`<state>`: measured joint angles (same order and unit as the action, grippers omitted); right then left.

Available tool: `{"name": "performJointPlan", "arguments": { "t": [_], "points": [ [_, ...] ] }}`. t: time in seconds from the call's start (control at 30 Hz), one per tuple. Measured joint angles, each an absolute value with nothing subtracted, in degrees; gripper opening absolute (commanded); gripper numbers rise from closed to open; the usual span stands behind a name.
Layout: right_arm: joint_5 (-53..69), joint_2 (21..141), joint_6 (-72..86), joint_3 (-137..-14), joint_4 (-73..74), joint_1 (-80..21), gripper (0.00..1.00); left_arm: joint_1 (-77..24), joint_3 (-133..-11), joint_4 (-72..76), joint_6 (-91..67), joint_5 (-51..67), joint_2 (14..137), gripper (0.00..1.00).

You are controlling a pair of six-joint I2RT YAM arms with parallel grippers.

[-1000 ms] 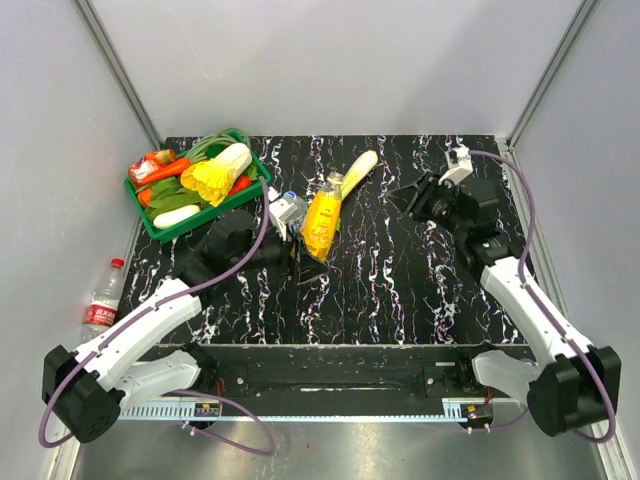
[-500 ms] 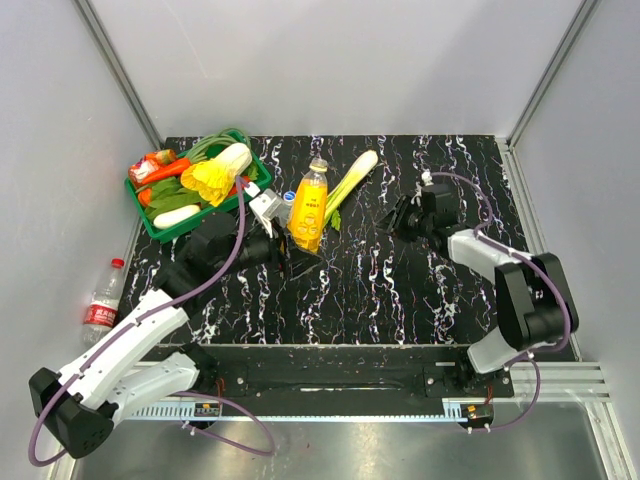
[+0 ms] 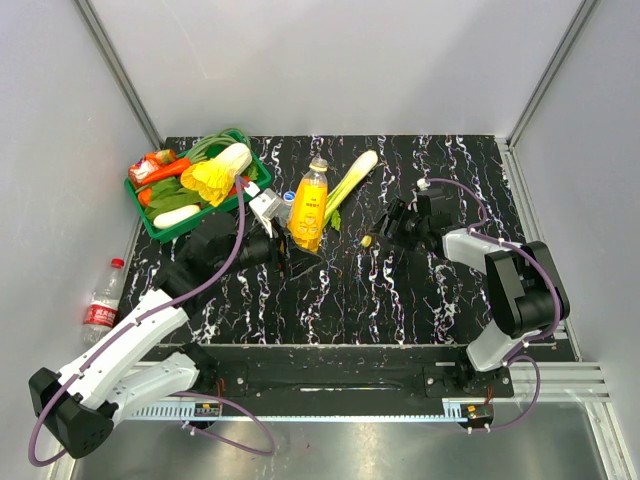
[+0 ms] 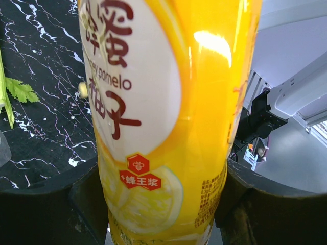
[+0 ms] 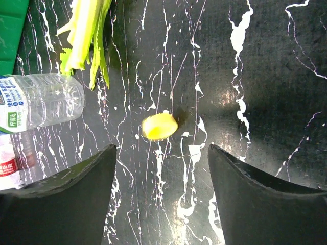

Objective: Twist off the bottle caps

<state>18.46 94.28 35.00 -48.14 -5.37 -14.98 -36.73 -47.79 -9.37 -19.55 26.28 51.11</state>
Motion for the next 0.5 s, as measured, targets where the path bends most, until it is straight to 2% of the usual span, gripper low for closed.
{"name": "performJointPlan", "arguments": {
  "t": [0.07,0.23,0.5],
  "points": [
    [18.5,94.3,34.7,-48.1,-5.3,-15.0,0.81,-36.7,-47.8,-9.3,-19.6,26.3,51.1,0.02],
    [19.2,92.9,34.1,-48.1,-5.3,-15.0,0.98,-36.7,-47.8,-9.4,-19.6,26.3,51.1,0.03],
    [21.8,82.3,32.9,-47.4,-5.3,-14.9,1.0,-36.7,-47.8,-9.5,-19.5,26.3,50.6,0.04]
  ]
}}
